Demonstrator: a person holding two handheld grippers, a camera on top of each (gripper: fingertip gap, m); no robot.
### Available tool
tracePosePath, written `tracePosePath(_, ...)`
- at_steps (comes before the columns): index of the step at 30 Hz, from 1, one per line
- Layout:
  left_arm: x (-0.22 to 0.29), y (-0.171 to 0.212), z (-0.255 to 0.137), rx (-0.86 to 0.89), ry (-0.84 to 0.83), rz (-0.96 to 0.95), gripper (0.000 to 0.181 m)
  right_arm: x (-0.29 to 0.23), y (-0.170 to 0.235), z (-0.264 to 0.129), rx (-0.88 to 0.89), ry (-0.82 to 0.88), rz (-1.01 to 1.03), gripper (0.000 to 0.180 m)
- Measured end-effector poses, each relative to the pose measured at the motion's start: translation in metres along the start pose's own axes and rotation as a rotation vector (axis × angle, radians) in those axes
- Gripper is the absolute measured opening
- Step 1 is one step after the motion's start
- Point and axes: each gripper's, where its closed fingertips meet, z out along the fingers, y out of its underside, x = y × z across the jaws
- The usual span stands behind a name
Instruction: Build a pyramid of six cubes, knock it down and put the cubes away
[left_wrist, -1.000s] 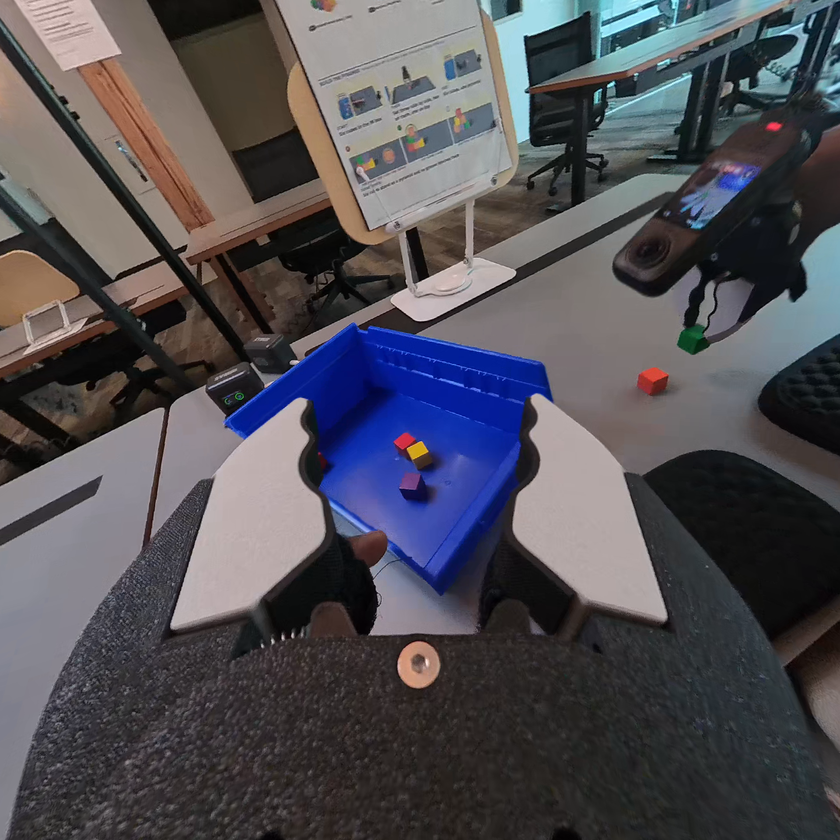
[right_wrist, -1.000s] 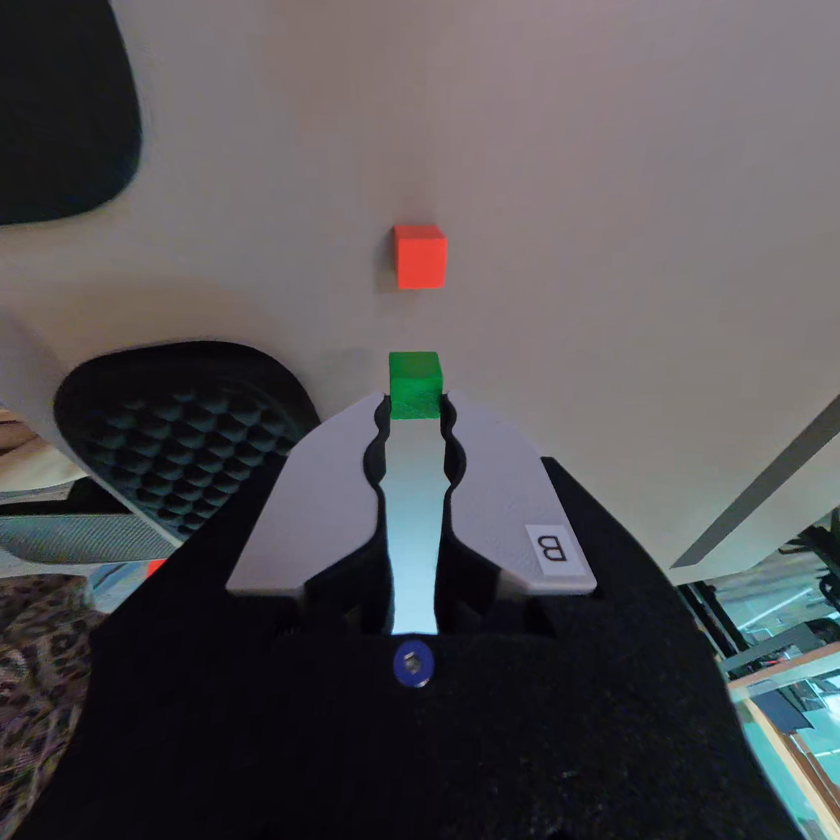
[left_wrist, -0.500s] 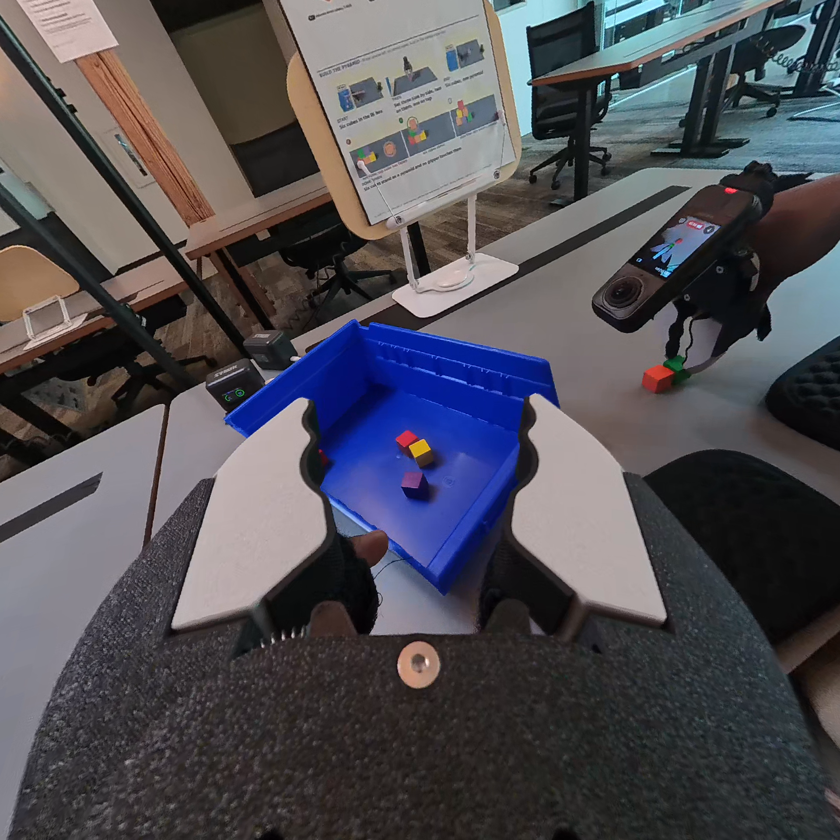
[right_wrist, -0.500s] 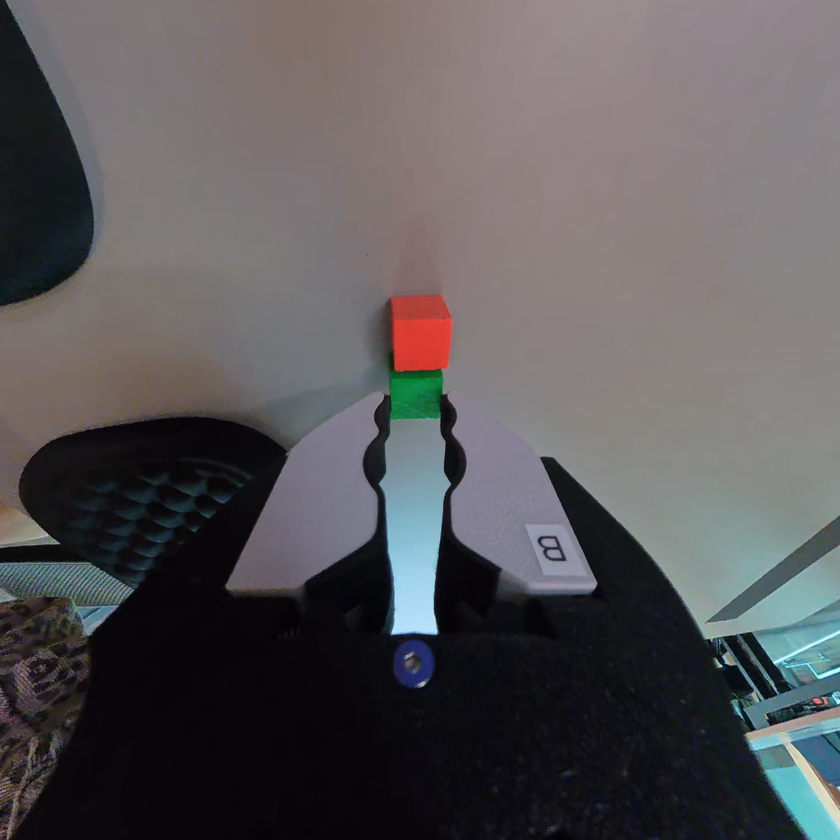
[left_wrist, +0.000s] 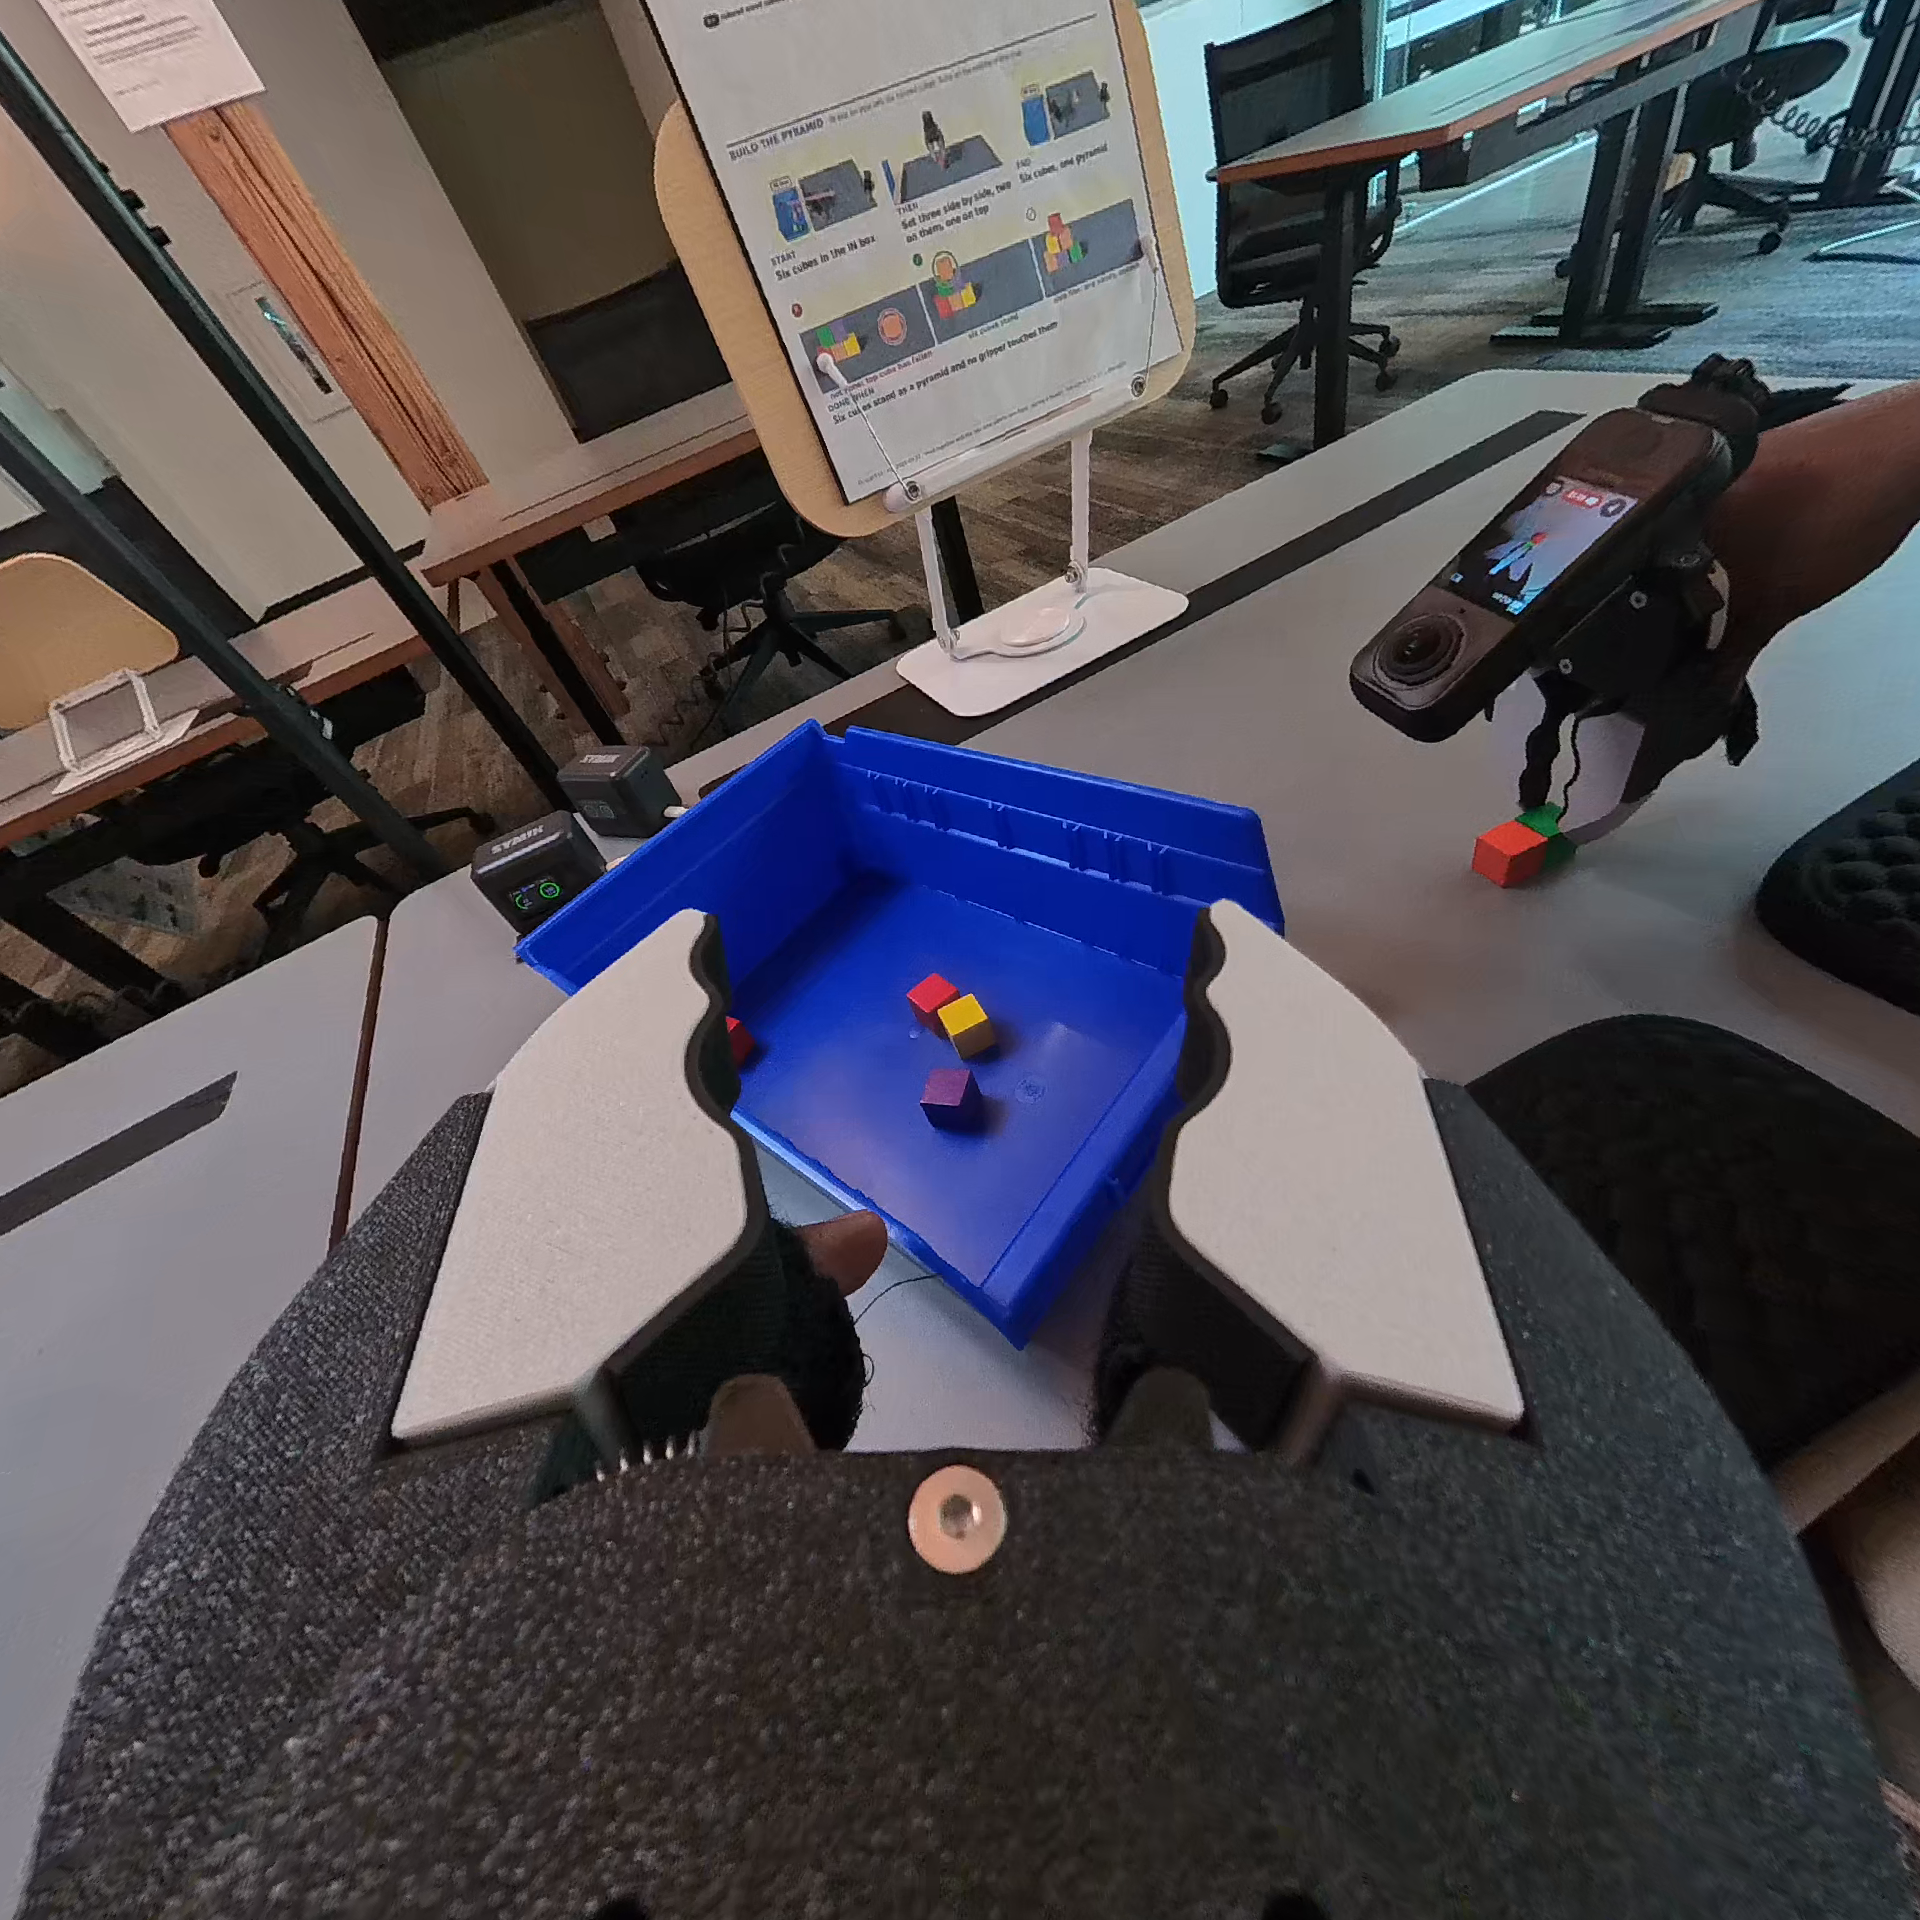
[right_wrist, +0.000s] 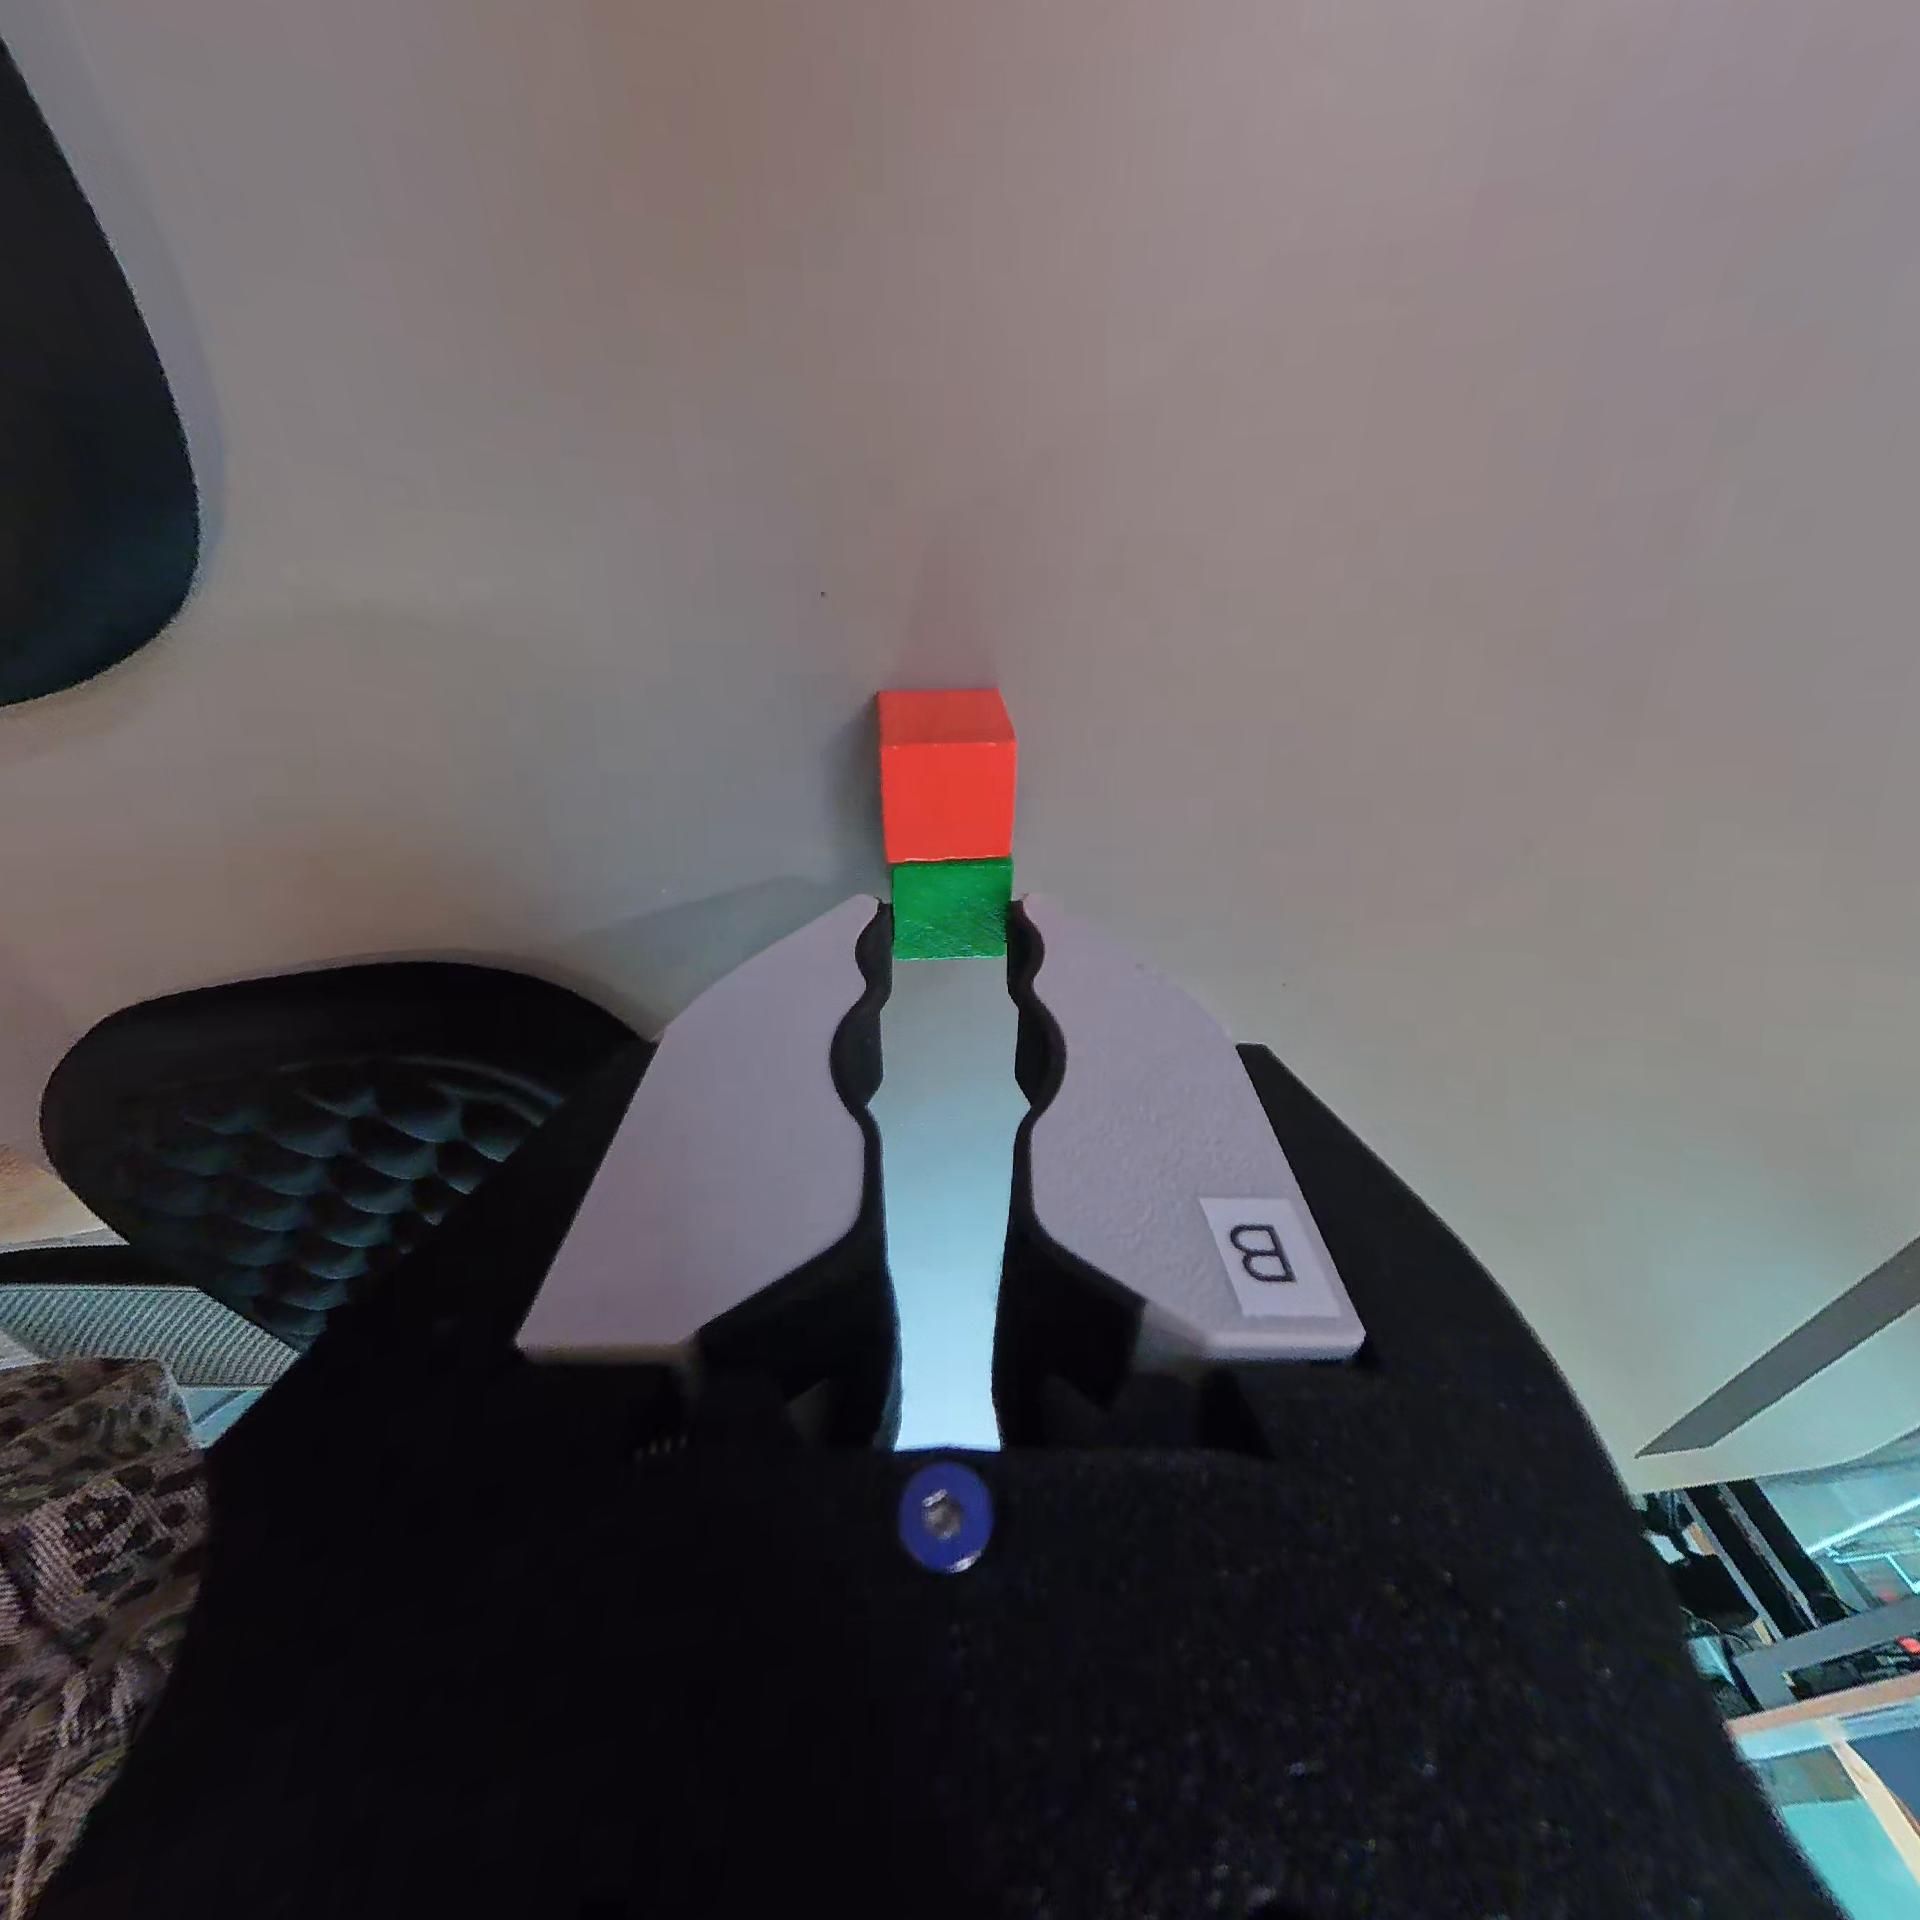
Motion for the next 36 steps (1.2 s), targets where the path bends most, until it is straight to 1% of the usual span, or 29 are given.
tracePosePath(30, 0.004, 0.005, 0.004, -0.028, 0.020, 0.022, 0.084, 0.000, -0.012, -0.002, 0.051, 0.007, -0.070, 0.021)
tracePosePath(36, 0.004, 0.006, 0.004, -0.032, 0.021, 0.023, 0.084, 0.001, -0.016, -0.004, 0.071, 0.019, -0.088, 0.024)
